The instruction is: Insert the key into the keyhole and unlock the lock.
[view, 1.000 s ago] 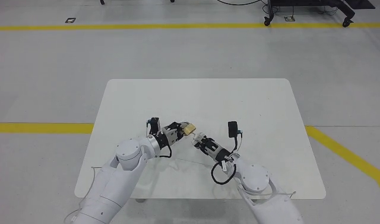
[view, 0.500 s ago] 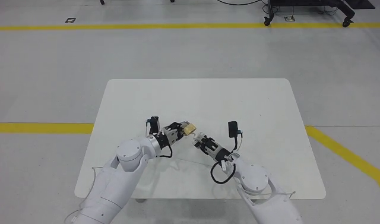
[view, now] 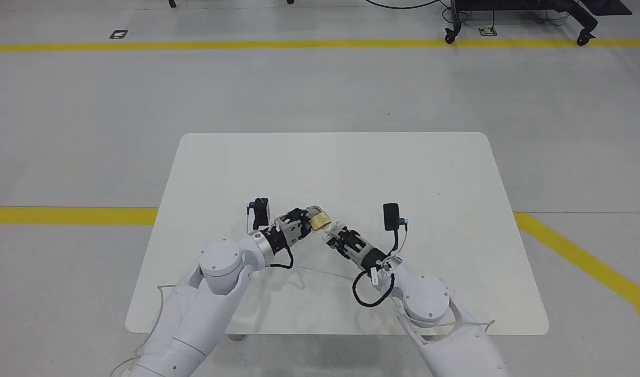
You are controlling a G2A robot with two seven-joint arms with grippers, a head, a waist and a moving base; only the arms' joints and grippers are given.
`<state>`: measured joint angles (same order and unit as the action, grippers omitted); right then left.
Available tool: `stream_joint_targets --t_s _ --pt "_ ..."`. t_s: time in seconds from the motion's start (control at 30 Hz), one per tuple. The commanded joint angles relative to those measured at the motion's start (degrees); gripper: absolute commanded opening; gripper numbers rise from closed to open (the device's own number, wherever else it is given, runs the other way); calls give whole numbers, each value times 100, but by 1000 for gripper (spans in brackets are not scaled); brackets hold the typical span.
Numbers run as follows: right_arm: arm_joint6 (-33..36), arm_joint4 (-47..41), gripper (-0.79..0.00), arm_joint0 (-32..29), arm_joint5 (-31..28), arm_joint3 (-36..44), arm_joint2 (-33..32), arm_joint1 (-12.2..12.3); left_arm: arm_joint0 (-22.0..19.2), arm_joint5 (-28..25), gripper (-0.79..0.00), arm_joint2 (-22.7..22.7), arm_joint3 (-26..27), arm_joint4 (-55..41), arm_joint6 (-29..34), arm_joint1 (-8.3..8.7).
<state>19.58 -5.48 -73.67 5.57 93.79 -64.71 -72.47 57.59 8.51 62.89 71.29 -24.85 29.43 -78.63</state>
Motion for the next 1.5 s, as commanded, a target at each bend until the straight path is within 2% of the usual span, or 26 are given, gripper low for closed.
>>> stream_joint_targets --t_s 0.0,0.8,1.47 --pt "-13 4 -785 -7 -11 1 -4 -3 8 104 -785 17 21 -35 -126 -5" --pt "-561 91 -785 -51 -91 -2 47 -91 155 765 -785 46 425 -332 -638 -47" --pt "-848 218 -785 -96 -94 4 55 -153 203 937 -785 68 558 -414 -839 -69"
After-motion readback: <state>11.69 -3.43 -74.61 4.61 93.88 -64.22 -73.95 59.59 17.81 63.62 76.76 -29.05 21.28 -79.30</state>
